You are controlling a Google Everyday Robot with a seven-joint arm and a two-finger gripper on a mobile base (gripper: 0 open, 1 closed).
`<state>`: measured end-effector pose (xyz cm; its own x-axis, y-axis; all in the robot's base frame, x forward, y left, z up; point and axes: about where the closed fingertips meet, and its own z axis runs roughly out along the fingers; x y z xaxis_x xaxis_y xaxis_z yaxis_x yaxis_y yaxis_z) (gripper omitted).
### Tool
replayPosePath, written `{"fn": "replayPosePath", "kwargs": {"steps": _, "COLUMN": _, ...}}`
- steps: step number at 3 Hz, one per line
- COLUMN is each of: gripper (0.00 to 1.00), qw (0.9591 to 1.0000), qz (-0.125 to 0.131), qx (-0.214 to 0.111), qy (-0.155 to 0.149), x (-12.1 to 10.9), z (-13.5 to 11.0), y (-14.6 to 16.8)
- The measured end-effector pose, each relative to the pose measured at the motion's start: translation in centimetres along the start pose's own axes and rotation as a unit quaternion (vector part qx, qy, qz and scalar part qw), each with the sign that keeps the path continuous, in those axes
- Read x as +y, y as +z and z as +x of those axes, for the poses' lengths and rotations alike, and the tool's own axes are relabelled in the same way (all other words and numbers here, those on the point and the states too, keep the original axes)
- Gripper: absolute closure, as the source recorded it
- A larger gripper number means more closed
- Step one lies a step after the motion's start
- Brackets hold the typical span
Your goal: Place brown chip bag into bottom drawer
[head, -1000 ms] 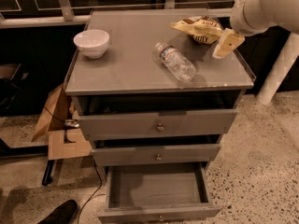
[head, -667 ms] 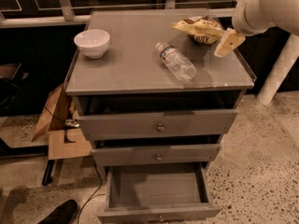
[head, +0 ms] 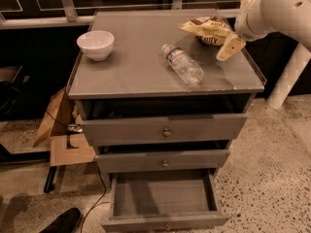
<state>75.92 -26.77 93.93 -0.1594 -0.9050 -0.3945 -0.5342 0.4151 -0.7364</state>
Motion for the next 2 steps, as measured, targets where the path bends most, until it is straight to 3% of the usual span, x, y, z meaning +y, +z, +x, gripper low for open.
{"fn": "replayPosePath", "kwargs": {"steps": 2, "gripper": 0.0, "qw": 0.9996, "qz": -0.013, "qx": -0.025, "qy": 0.008, "x": -0.1, "z": -1.5, "y": 4.4}}
